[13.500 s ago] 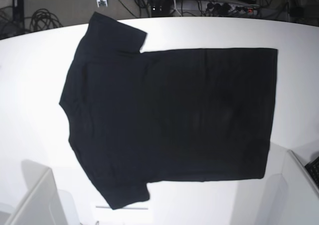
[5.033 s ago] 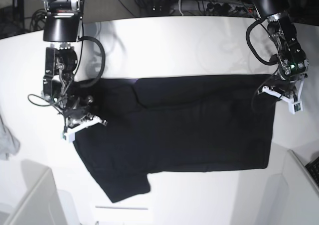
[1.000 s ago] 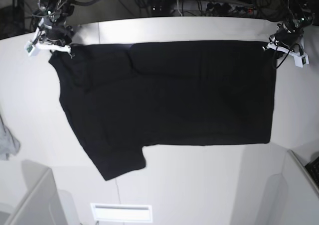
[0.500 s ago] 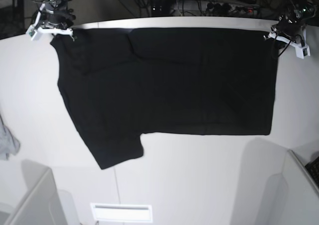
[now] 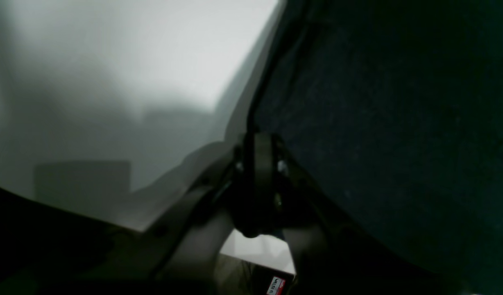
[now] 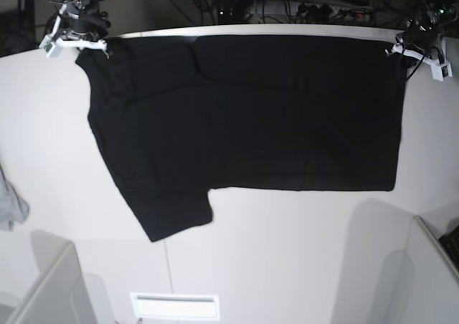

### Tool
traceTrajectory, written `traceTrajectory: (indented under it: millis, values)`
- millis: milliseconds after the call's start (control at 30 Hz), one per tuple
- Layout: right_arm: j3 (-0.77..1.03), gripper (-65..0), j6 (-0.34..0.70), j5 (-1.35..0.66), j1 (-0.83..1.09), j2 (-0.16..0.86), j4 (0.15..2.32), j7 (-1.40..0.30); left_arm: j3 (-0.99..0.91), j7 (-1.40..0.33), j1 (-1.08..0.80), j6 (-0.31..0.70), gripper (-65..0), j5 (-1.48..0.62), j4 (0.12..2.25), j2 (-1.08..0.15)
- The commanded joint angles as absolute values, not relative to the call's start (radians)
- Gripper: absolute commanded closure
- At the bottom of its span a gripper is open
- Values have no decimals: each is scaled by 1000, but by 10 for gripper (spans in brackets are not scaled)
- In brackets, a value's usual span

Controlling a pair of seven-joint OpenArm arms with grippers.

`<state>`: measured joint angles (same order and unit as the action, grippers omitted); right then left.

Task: Fold the T-shirt properly
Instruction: 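Lay the folded shoulder edge down and open both grippers, then reach both grippers to the hem corners and grasp them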

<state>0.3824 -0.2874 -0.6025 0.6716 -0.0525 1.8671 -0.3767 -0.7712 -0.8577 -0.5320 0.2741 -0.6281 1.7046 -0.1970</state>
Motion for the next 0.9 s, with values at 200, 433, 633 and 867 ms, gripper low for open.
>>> traceTrajectory:
  millis: [200,433,633,867]
  values:
    - [424,-375,-283,-710,702,-56,1968,-375,-797,-846,-536,277,-163,-631,1724,-214]
    - [513,-347,-280,-719,621,-39,1972,-392,-909,-846,-479,277,-467,-631,1724,-216]
    - [506,-347,-275,-719,450,54,1937,-518,-921,-848,-394,277,-510,-630,1736,-271]
    - [503,-347,-272,-717,170,154,1801,-647,-796,-846,-249,277,-510,-630,1728,-403]
